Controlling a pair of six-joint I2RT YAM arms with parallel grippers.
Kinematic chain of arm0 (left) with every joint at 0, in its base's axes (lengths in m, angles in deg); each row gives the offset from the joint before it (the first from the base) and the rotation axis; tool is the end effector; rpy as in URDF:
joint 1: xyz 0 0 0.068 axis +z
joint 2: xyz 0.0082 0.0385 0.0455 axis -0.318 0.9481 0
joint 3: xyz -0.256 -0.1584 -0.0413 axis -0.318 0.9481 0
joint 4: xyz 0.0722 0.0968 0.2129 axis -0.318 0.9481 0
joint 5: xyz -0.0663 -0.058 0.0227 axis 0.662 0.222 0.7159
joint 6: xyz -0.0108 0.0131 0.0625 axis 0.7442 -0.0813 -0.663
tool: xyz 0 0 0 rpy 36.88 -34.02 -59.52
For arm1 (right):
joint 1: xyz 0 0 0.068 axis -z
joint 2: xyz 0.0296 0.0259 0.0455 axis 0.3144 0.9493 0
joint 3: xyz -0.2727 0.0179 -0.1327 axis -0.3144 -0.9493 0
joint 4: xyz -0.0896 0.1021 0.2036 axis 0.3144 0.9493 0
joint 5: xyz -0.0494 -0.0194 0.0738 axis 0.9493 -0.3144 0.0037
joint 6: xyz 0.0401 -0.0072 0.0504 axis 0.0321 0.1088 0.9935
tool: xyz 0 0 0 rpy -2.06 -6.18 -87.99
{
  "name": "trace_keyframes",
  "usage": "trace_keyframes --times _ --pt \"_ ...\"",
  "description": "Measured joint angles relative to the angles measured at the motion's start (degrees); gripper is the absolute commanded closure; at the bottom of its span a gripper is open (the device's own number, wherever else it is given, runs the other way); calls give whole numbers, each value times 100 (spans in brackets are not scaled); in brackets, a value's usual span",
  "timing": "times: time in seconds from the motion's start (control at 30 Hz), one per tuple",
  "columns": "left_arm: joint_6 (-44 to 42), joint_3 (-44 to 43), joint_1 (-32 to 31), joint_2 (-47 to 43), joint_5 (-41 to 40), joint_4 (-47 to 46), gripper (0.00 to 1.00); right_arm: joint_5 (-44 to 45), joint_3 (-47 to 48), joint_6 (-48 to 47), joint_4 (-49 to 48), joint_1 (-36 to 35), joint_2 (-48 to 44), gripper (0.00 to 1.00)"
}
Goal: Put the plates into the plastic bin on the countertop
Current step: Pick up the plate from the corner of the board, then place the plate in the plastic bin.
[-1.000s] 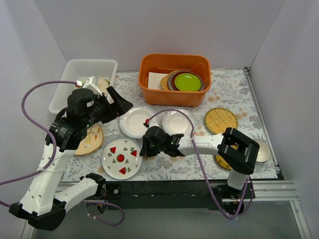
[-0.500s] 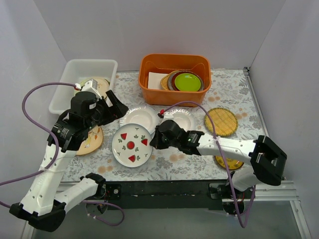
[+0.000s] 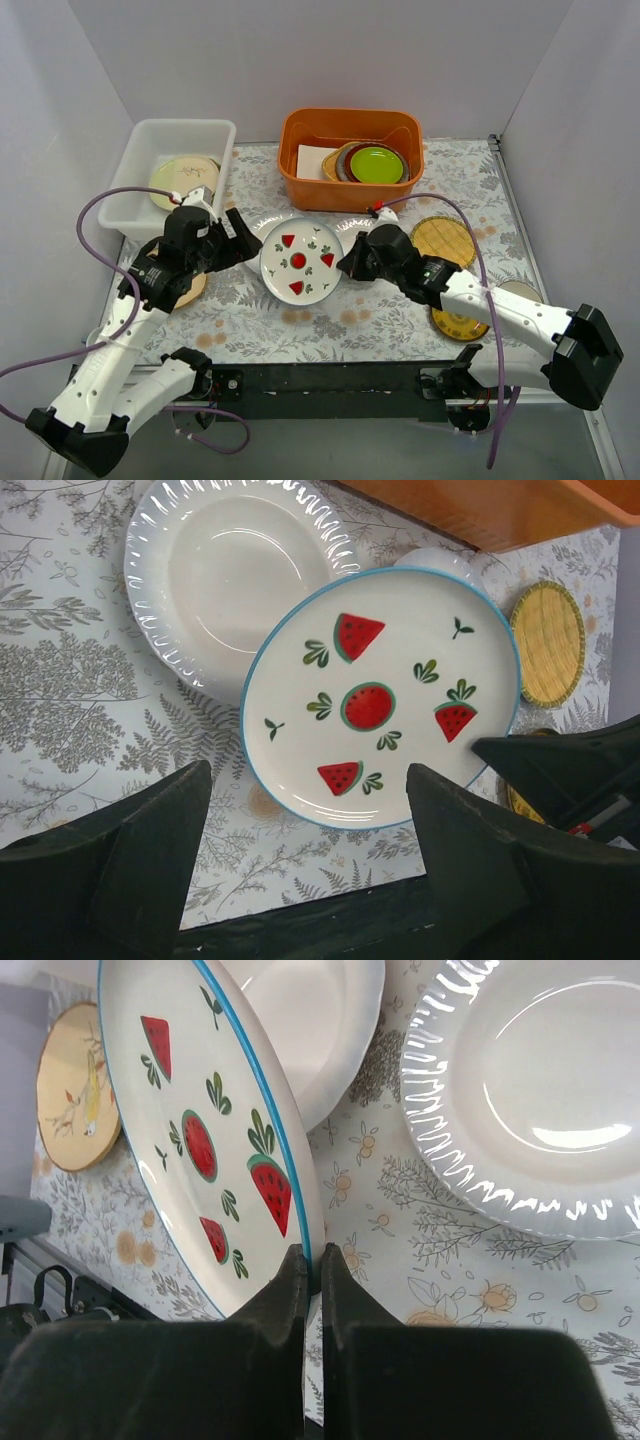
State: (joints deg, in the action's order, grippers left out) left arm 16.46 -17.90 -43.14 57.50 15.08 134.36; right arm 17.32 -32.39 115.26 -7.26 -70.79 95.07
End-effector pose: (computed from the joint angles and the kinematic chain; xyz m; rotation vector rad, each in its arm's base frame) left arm 0.1264 -0.0547 0.3622 -1.0477 2.1448 -0.8420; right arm 0.1605 0.1933 0.2961 -0.0138 2.1961 0.8194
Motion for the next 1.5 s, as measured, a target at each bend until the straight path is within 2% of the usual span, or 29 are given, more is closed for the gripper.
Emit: trace_keyframes --times 0.47,0.9,1.0,1.03,1.13,1.47,1.5 --pt "-26 1606 92 -247 1126 -1622 24 -546 -136 -48 13 739 -798 99" --pt "96 2778 199 -734 2020 -3158 29 -1137 -247 129 -160 890 -911 99" --pt "136 2957 203 -870 2144 -3442 36 -1296 -319 186 -271 890 -911 99" --pt "151 2992 203 -887 2173 -3510 42 -1342 -339 197 -313 890 -911 99" --pt "199 3143 205 -935 2223 -3779 52 -1458 -380 236 -404 890 -911 99" --pt "393 3383 245 -964 2415 -4201 76 -1530 -422 225 -599 918 -911 99" --pt "417 3392 247 -968 2452 -4251 82 -1526 -455 227 -608 935 -911 99"
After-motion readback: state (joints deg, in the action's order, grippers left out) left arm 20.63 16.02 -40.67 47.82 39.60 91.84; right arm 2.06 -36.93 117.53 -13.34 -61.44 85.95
